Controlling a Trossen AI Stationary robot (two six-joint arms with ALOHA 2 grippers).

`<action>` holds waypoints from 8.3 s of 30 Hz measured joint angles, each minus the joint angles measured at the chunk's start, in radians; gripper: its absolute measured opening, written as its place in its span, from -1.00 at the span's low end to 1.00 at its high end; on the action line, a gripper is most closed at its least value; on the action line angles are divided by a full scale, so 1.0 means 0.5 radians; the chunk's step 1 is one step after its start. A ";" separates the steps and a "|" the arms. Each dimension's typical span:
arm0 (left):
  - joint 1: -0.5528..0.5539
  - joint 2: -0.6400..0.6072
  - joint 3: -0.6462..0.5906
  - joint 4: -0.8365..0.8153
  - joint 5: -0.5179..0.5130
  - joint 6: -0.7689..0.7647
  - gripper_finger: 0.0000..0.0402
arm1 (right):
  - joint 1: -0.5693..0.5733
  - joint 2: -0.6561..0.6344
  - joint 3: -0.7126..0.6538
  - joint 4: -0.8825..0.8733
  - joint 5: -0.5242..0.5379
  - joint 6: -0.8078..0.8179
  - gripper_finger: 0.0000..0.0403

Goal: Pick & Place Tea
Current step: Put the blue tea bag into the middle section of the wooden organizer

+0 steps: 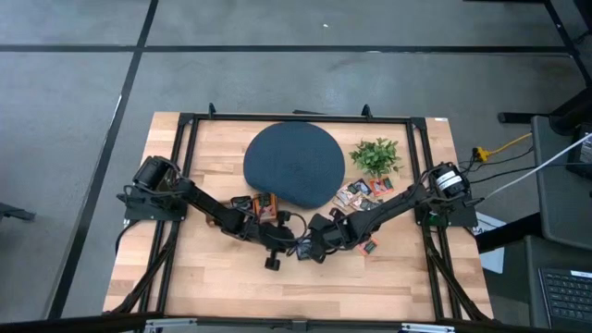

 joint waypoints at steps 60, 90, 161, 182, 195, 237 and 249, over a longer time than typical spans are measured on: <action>0.025 0.029 0.023 -0.073 0.175 -0.453 -0.99 | 0.210 0.008 0.191 -0.575 -0.332 0.297 -0.53; 0.081 0.277 0.563 -0.791 0.382 -0.354 -0.99 | 0.383 -0.093 0.190 -0.605 -0.080 0.386 -0.53; 0.078 0.077 0.602 -1.039 0.177 -0.258 -0.87 | 0.190 -0.086 -0.389 0.727 -0.001 0.440 -0.97; 0.235 -0.003 0.465 -1.057 0.292 -0.579 -0.14 | 0.192 -0.086 -0.389 0.808 0.132 -0.078 -0.98; 0.282 -0.002 0.465 -1.074 0.387 -0.617 -0.23 | 0.193 -0.089 -0.290 0.846 0.312 -0.317 -0.98; 0.173 -0.883 -1.048 1.366 0.069 -0.713 -0.96 | -0.026 -0.089 -0.289 1.739 0.112 -0.676 -0.56; 0.173 -0.883 -1.048 1.441 -0.037 -0.653 -0.95 | -0.134 -0.090 -0.289 2.047 0.174 -0.807 -0.20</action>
